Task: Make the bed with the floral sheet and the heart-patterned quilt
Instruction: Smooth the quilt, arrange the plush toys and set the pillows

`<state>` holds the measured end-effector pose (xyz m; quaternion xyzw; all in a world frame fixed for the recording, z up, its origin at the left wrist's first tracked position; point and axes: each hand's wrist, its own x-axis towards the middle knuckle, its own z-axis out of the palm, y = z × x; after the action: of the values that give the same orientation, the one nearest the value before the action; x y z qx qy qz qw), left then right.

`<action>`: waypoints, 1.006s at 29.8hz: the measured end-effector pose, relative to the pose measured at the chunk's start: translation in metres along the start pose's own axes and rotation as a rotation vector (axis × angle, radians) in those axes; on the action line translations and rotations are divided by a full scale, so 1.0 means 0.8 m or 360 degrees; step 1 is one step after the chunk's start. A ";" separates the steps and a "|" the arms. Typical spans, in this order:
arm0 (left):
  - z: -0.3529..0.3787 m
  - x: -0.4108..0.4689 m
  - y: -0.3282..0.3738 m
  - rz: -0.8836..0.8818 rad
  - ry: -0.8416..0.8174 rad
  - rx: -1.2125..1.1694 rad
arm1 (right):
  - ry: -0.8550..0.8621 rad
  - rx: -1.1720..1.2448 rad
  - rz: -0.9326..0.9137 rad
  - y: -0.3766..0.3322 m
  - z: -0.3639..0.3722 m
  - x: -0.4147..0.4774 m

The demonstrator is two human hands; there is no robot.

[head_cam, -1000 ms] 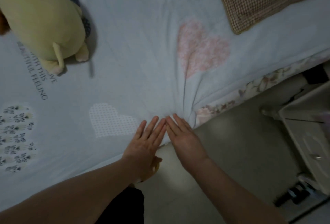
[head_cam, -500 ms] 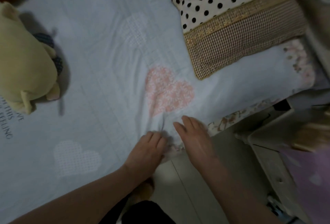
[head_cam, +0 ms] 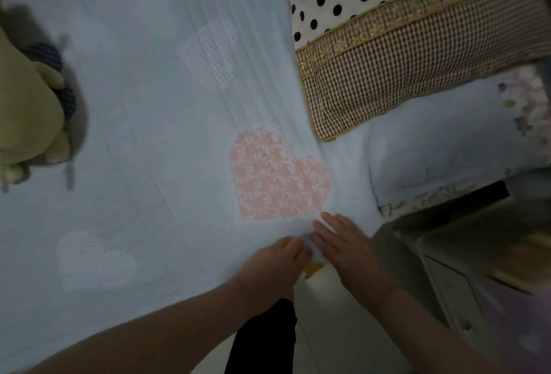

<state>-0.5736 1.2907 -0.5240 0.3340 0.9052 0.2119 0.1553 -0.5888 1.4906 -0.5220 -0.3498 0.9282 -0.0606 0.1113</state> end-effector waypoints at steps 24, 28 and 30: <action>0.002 0.262 0.087 -0.0411 -0.0477 0.0550 | 0.0106 -0.0004 0.0334 0.232 -0.032 -0.027; 0.014 0.284 0.116 -0.0148 -0.0197 0.0318 | 0.0549 -0.0014 0.0293 0.270 -0.033 -0.085; 0.026 0.303 0.133 -0.0076 -0.0311 0.0269 | 0.0476 0.0035 0.0409 0.284 -0.026 -0.111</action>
<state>-0.6837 1.5325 -0.5240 0.3435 0.9080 0.0975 0.2191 -0.6737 1.7204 -0.5304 -0.2143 0.9707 -0.1073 -0.0173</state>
